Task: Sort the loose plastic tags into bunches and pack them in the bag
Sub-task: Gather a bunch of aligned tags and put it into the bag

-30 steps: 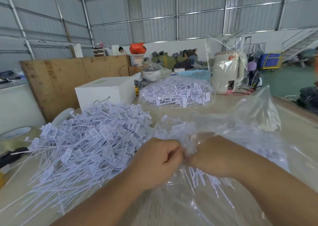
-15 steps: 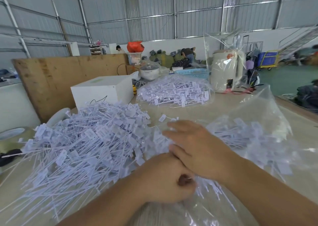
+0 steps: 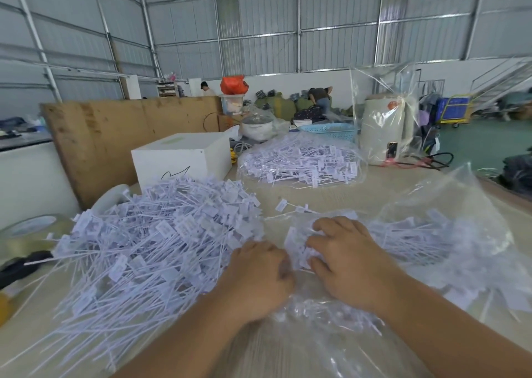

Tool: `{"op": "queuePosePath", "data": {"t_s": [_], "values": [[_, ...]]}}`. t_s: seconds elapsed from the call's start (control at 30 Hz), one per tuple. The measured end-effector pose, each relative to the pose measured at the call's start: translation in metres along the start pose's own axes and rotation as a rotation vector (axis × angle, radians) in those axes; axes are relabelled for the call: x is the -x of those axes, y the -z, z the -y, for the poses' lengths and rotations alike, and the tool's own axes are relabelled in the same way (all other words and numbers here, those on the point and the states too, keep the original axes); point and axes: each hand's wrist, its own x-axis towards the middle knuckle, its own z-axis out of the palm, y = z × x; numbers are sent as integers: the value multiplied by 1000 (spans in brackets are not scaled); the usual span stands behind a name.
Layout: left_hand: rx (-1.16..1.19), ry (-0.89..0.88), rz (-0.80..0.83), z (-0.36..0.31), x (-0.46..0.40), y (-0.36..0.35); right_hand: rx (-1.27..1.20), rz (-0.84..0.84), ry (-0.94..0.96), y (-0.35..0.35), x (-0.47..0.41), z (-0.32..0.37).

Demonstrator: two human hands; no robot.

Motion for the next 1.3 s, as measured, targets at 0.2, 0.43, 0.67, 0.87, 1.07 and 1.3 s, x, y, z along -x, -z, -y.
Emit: {"op": "queuePosePath", "data": {"t_s": [0.2, 0.43, 0.67, 0.87, 1.07, 1.3], "values": [[64, 73, -84, -6, -14, 18, -140, -10, 68, 21, -26, 9], [-15, 147, -154, 4, -78, 22, -119, 389, -42, 27, -79, 3], [-295, 224, -15, 10, -128, -8, -125, 371, -163, 10, -110, -9], [-336, 195, 11, 5, -141, -13, -112, 393, -408, -24, -120, -27], [-268, 208, 7, 4, -142, -10, -131, 528, -469, -40, -128, -37], [-140, 258, 13, 4, -145, -9, -221, 420, -508, -41, -135, -39]]}}
